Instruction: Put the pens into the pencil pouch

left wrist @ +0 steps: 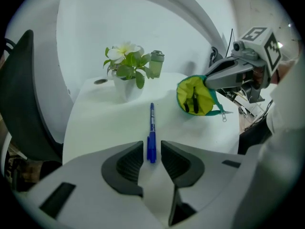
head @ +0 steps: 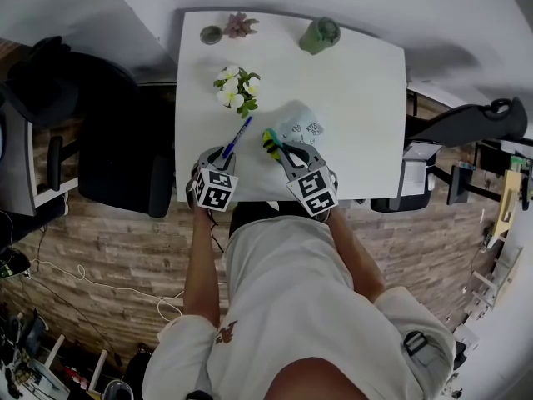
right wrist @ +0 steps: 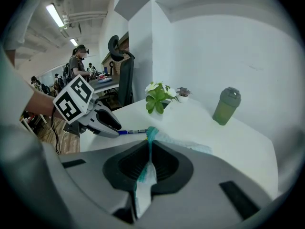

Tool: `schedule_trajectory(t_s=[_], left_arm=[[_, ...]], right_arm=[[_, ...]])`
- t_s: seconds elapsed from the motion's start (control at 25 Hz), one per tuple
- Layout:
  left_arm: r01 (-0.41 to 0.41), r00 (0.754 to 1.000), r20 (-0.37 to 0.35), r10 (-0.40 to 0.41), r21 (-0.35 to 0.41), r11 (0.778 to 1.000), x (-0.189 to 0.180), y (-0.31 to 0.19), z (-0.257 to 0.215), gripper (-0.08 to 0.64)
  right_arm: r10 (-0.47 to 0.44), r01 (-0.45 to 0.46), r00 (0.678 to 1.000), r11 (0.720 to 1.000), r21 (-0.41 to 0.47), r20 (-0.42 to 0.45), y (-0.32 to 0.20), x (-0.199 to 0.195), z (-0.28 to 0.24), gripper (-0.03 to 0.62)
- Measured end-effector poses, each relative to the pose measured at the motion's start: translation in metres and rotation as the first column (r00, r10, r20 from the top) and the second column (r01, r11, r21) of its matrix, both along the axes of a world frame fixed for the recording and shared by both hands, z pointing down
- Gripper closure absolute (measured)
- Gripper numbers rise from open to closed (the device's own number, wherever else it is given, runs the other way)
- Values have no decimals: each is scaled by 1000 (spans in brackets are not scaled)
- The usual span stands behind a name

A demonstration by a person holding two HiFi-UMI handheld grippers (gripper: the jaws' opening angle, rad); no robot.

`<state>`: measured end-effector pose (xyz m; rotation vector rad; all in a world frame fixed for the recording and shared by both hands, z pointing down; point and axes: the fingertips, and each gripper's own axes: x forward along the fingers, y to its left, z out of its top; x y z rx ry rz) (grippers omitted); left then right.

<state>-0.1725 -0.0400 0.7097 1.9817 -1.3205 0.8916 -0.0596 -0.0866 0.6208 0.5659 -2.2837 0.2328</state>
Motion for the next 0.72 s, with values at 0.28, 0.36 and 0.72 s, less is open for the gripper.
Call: schedule_trajectory(t_s=[0.28,0.36,0.72], left_arm=[[-1,1000,14,1,-1,1000,-4,-1,5,505],[-1,1000,12,1,-4,1000,-5,-1,5,505],[-8,1000,-1,8,34,999,-4,9,-21,506]], right_arm=[[-3,3,1000,1000,4,-2,-1,1,0,569],[-3,3,1000,1000,3,-1,-1,2,0,569],[-4,4,1000,1000,3,8,-1,3,-1,569]])
